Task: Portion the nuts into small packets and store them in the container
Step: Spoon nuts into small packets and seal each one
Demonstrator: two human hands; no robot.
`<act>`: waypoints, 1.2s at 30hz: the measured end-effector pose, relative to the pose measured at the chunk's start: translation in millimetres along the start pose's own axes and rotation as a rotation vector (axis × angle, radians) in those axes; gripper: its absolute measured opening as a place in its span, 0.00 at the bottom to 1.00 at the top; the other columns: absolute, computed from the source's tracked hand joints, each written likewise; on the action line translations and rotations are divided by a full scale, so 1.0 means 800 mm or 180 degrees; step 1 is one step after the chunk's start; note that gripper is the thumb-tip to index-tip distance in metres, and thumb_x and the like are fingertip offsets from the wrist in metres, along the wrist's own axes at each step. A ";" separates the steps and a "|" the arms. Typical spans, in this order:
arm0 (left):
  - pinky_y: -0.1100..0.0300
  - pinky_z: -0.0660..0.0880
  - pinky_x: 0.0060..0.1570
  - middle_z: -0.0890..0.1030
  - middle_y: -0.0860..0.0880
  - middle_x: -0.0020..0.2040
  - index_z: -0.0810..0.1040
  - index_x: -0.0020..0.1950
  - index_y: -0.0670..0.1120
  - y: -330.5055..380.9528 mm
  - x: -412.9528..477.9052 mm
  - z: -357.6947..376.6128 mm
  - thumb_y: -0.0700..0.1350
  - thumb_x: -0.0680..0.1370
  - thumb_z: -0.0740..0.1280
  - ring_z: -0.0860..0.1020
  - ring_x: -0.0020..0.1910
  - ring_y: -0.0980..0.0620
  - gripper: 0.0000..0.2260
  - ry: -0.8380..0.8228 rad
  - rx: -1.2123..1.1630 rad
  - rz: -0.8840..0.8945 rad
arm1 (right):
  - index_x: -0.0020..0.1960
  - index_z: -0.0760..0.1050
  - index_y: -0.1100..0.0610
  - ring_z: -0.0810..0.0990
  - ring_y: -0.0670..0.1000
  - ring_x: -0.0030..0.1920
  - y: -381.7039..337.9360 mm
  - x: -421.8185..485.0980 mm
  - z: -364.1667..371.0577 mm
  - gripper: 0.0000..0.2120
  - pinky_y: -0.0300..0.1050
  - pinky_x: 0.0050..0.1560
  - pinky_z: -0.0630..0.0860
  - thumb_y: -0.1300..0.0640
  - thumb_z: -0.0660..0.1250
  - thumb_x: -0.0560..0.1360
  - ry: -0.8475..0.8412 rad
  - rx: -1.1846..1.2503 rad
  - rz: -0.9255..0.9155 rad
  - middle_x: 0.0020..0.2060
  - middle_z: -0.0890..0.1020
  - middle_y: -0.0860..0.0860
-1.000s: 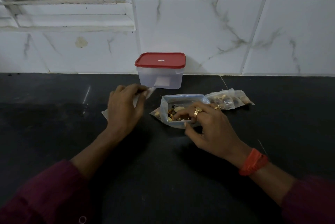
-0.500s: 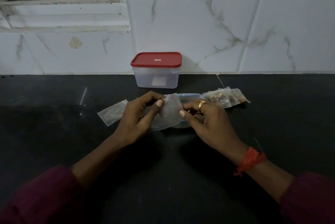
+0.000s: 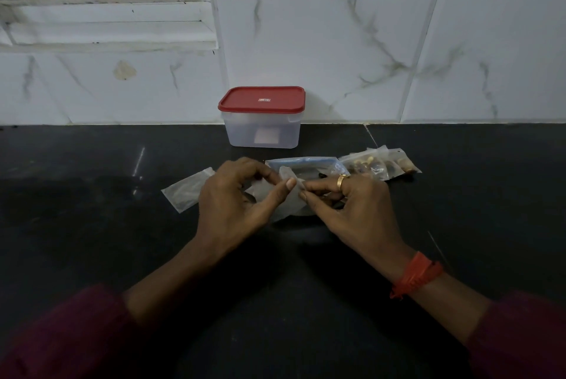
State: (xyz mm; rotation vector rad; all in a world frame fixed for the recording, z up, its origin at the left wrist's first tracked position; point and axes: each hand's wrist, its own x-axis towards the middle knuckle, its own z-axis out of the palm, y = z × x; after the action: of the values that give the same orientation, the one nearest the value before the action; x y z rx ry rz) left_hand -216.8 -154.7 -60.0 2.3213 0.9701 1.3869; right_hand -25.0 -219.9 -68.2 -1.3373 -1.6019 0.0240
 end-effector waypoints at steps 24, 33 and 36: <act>0.56 0.81 0.31 0.86 0.51 0.47 0.83 0.51 0.48 0.018 -0.003 0.004 0.44 0.77 0.70 0.86 0.37 0.49 0.05 -0.0729 -0.1500 -0.1004 | 0.52 0.86 0.51 0.85 0.39 0.40 -0.001 -0.001 0.001 0.11 0.43 0.40 0.84 0.51 0.78 0.71 -0.0051 0.0404 0.0182 0.42 0.87 0.43; 0.56 0.81 0.31 0.87 0.50 0.46 0.83 0.51 0.47 0.023 -0.003 0.002 0.49 0.74 0.70 0.85 0.35 0.47 0.09 -0.0859 -0.1631 -0.1151 | 0.50 0.85 0.51 0.84 0.38 0.37 -0.004 -0.001 0.000 0.12 0.41 0.37 0.83 0.49 0.78 0.69 -0.0038 0.0300 0.0148 0.40 0.86 0.43; 0.57 0.81 0.30 0.87 0.51 0.46 0.83 0.51 0.47 0.023 -0.004 0.002 0.49 0.73 0.71 0.85 0.35 0.47 0.09 -0.0827 -0.1614 -0.1173 | 0.51 0.85 0.51 0.85 0.38 0.38 -0.004 -0.001 0.000 0.12 0.41 0.38 0.83 0.50 0.79 0.69 -0.0090 0.0329 0.0136 0.40 0.86 0.43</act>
State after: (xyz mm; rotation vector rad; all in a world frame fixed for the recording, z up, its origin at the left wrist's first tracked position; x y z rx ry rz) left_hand -208.8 -170.3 -53.2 1.7820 0.8001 1.0071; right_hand -27.4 -222.0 -66.8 -1.2960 -1.5741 0.1505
